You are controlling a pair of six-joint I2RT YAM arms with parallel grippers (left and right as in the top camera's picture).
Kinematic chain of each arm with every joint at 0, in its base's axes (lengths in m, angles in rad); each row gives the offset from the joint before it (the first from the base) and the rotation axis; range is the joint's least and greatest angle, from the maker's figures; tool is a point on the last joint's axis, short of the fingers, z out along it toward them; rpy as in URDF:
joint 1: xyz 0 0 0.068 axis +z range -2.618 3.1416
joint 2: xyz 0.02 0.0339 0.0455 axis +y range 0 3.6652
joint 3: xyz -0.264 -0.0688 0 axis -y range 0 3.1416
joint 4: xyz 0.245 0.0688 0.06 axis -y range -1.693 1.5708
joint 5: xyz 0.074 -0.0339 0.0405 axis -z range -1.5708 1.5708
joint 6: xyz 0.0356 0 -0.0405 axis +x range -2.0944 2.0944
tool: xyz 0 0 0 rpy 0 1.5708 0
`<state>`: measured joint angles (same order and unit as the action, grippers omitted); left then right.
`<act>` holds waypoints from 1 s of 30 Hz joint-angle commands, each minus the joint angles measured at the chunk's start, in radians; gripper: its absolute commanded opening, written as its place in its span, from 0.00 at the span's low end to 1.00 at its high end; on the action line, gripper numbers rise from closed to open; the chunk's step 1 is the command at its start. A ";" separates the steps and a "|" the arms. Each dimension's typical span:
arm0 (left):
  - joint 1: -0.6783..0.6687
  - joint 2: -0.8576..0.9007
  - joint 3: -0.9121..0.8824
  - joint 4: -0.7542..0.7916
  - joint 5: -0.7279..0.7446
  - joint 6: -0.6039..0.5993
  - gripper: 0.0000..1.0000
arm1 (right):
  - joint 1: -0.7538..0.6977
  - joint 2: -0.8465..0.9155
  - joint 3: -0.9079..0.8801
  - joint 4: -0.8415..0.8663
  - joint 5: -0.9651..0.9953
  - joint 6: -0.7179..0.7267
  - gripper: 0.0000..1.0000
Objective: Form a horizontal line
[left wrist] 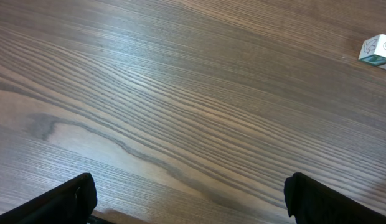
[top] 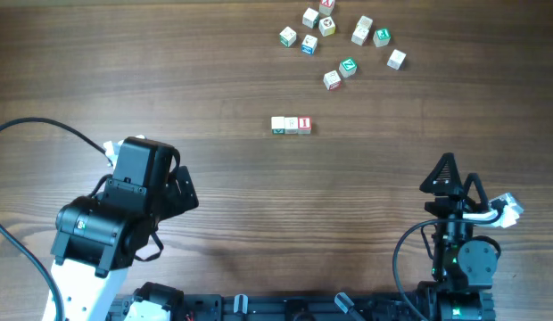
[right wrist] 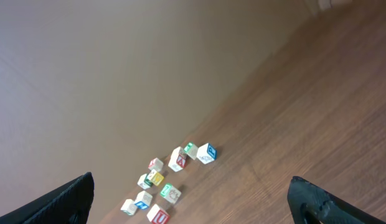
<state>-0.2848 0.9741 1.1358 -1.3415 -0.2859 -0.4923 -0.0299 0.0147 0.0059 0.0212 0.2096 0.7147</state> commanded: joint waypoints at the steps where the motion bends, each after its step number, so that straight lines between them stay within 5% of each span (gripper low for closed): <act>1: 0.008 -0.005 -0.004 0.002 0.003 -0.014 1.00 | -0.007 -0.012 -0.001 0.001 -0.010 -0.143 1.00; 6: 0.008 -0.004 -0.004 0.002 0.003 -0.014 1.00 | -0.007 -0.012 -0.001 -0.003 -0.076 -0.431 1.00; 30: 0.008 -0.004 -0.004 0.002 0.003 -0.014 1.00 | -0.009 -0.010 -0.001 -0.002 -0.077 -0.433 1.00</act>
<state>-0.2848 0.9741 1.1358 -1.3415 -0.2859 -0.4927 -0.0303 0.0147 0.0059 0.0154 0.1493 0.2996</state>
